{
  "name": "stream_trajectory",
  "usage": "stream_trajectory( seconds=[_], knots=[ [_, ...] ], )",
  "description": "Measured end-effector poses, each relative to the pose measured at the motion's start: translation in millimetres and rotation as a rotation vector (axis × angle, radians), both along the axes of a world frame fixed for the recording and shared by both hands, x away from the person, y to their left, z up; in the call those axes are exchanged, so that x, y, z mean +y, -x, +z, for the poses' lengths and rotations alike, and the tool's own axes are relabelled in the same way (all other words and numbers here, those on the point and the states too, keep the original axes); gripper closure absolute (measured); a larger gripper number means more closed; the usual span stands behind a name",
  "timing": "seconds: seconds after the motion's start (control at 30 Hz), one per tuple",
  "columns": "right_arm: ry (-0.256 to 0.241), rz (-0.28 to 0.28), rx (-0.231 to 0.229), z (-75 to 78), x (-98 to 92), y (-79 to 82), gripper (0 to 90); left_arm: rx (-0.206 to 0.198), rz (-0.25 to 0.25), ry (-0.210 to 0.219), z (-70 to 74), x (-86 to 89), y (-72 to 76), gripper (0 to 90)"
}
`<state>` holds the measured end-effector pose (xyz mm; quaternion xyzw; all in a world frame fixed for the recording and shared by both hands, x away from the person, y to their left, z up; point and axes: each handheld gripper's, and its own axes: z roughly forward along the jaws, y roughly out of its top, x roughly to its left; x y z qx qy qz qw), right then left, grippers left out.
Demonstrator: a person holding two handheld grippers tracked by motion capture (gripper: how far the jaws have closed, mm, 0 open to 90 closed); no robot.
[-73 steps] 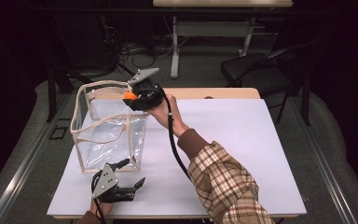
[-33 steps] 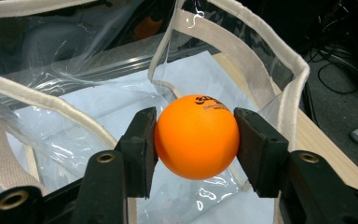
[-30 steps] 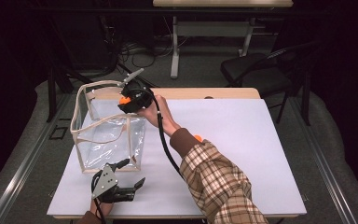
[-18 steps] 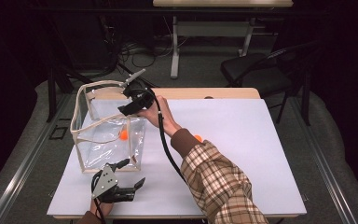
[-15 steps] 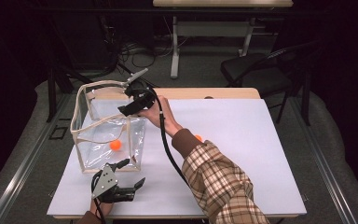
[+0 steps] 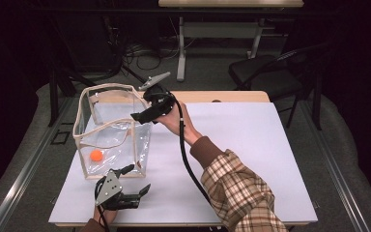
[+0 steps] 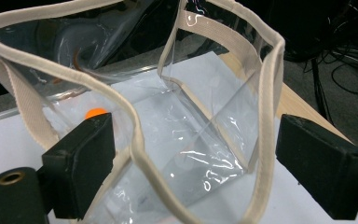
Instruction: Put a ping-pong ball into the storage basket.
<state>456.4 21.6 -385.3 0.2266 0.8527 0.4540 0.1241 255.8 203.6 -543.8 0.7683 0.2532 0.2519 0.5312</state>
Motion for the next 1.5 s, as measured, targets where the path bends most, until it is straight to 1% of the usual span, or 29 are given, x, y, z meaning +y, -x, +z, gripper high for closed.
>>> stream_trajectory(
  seconds=[0.03, 0.07, 0.1, 0.13, 0.23, 0.27, 0.3, 0.33, 0.37, 0.43, 0.47, 0.5, 0.7, 0.77, 0.8, 0.83, 0.87, 0.9, 0.93, 1.03, 1.07, 1.13, 1.2, 1.23, 1.27, 1.3, 1.33, 1.37, 1.5],
  knots=[
    [0.0, 0.0, 0.0, 0.0, 0.0, 0.0, 10.9, 0.0, 0.001, -0.001, -0.1, -0.3, 0.0, 15.9],
    [0.0, -0.002, -0.001, -0.3, -7.6, 1.9, 10.1, -0.001, 0.001, 0.0, 0.0, -0.3, 0.2, 15.9],
    [0.0, -0.002, -0.001, -0.3, -7.6, 1.9, 10.1, -0.001, 0.001, 0.0, 0.0, -0.3, 0.2, 15.9],
    [-0.005, -0.011, 0.005, 0.1, -16.1, 4.1, 9.8, 0.0, 0.001, -0.002, 0.0, -0.1, 0.2, 15.8],
    [-0.005, -0.015, -0.005, -0.5, -24.3, 7.0, 9.2, 0.0, 0.002, -0.001, -0.1, 0.0, 0.0, 15.9],
    [-0.001, -0.014, -0.009, -1.3, -32.5, 10.0, 8.8, 0.0, 0.002, 0.0, -0.2, -0.2, -0.2, 15.9],
    [-0.003, -0.017, -0.011, -2.0, -36.2, 11.6, 8.5, 0.001, 0.002, -0.001, -0.2, -0.3, -0.2, 15.8],
    [-0.003, -0.017, -0.011, -2.0, -36.2, 11.6, 8.5, 0.001, 0.002, -0.002, -0.2, -0.4, -0.2, 15.8],
    [-0.001, -0.017, -0.007, -3.7, -43.6, 14.2, 8.1, -0.001, 0.002, -0.001, -0.1, -0.4, 0.0, 15.9],
    [-0.003, -0.02, -0.014, -4.8, -47.2, 15.6, 8.0, -0.001, 0.003, 0.0, -0.1, -0.3, 0.0, 15.8],
    [-0.007, -0.022, -0.018, -5.7, -50.8, 17.0, 7.8, -0.001, 0.003, -0.002, -0.1, -0.3, 0.0, 15.8],
    [-0.007, -0.029, -0.012, -7.8, -57.4, 19.9, 7.6, -0.001, 0.003, -0.002, -0.1, -0.3, 0.0, 15.9],
    [-0.004, -0.042, -0.016, -14.9, -71.6, 26.8, 6.9, 0.001, 0.004, -0.005, -0.2, -0.5, 0.0, 15.9],
    [-0.005, -0.047, -0.02, -18.4, -80.2, 31.2, 6.8, 0.001, 0.003, -0.005, -0.1, -0.4, 0.1, 15.9],
    [-0.005, -0.047, -0.02, -18.4, -80.2, 31.2, 6.8, 0.001, 0.003, -0.004, -0.2, -0.4, 0.2, 15.9],
    [-0.004, -0.051, -0.026, -21.0, -86.6, 34.1, 6.9, 0.0, 0.003, -0.005, -0.2, -0.2, 0.1, 15.9],
    [-0.004, -0.051, -0.026, -21.0, -86.6, 34.1, 6.9, -0.001, 0.004, -0.002, -0.4, -0.2, -0.2, 15.9],
    [-0.001, -0.059, -0.021, -24.6, -92.8, 36.6, 6.9, 0.002, 0.004, -0.002, -0.6, -0.1, -0.3, 15.9],
    [-0.001, -0.059, -0.021, -24.6, -92.8, 36.6, 6.9, 0.003, 0.004, 0.0, -0.7, -0.5, -0.3, 15.9],
    [-0.001, -0.069, -0.02, -32.6, -102.8, 41.4, 6.8, 0.001, 0.004, -0.002, -0.3, -0.1, 0.5, 15.9],
    [-0.001, -0.078, -0.016, -39.5, -108.9, 44.7, 6.8, 0.002, 0.004, -0.005, -0.4, -0.3, 0.4, 15.9],
    [-0.008, -0.083, -0.01, -46.7, -114.4, 47.7, 6.7, 0.002, 0.003, -0.006, -0.5, -0.9, 0.4, 15.9],
    [0.003, -0.09, -0.008, -53.8, -119.3, 50.4, 6.5, 0.001, 0.005, -0.006, -0.4, -0.5, 0.5, 15.8],
    [0.003, -0.09, -0.008, -53.8, -119.3, 50.4, 6.5, 0.001, 0.005, -0.006, -0.4, -0.5, 0.5, 15.9],
    [0.004, -0.093, 0.002, -59.9, -124.0, 52.5, 6.2, 0.001, 0.006, -0.006, -0.4, -0.4, 0.4, 15.9],
    [0.004, -0.093, 0.002, -59.9, -124.0, 52.5, 6.2, 0.001, 0.007, -0.006, -0.4, -0.4, 0.4, 15.9],
    [0.002, -0.106, 0.004, -64.7, -129.0, 55.3, 6.1, 0.001, 0.006, -0.009, -0.3, -0.4, 0.9, 15.9],
    [0.002, -0.106, 0.004, -64.7, -129.0, 55.3, 6.1, 0.001, 0.006, -0.009, -0.3, -0.4, 0.9, 15.9],
    [-0.004, -0.125, 0.008, -76.2, -139.9, 61.8, 5.7, 0.002, 0.007, -0.007, -0.5, -0.4, 0.5, 15.9]
  ],
)
